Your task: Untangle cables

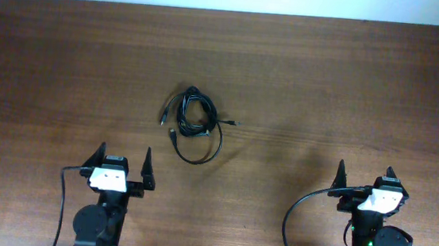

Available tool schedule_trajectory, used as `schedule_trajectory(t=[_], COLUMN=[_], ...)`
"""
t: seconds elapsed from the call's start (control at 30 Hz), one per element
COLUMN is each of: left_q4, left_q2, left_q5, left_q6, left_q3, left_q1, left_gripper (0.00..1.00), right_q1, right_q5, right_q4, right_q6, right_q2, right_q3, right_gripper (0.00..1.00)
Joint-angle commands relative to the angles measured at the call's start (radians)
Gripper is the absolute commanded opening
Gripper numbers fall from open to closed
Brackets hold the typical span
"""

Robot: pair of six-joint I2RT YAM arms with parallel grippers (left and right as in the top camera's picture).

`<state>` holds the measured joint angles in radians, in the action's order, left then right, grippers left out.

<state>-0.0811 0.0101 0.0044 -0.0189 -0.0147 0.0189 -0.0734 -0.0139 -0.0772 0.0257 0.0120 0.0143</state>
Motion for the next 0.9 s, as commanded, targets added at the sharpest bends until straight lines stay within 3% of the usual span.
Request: schedule_trajectory(t=[0.0, 0.47, 0.57, 0.7, 0.87], left_q4=[0.000, -0.002, -0.001, -0.128, -0.463], left_q2=[-0.004, 0.046, 0.046, 0.047, 0.047], left_q5=[0.026, 0.008, 0.086, 0.086, 0.103], left_q6=[-0.015, -0.015, 0.035, 0.124, 0.124], left_q3=[0.005, 0.005, -0.016, -0.117, -0.323], left_q1=[-0.007, -0.007, -0.007, -0.007, -0.007], left_gripper=[0.99, 0.99, 0.99, 1.00, 0.99], right_q1=[-0.006, -0.006, -0.006, -0.006, -0.006], right_q5=[0.005, 0.005, 0.005, 0.005, 0.005], right_q4=[-0.001, -0.001, -0.001, -0.001, -0.001], right_q6=[-0.003, -0.003, -0.003, -0.003, -0.003], right_q2=[-0.005, -0.005, -0.005, -0.005, -0.005], right_q3=[-0.009, -0.009, -0.009, -0.009, -0.009], right_gripper=[0.98, 0.98, 0.98, 0.98, 0.99])
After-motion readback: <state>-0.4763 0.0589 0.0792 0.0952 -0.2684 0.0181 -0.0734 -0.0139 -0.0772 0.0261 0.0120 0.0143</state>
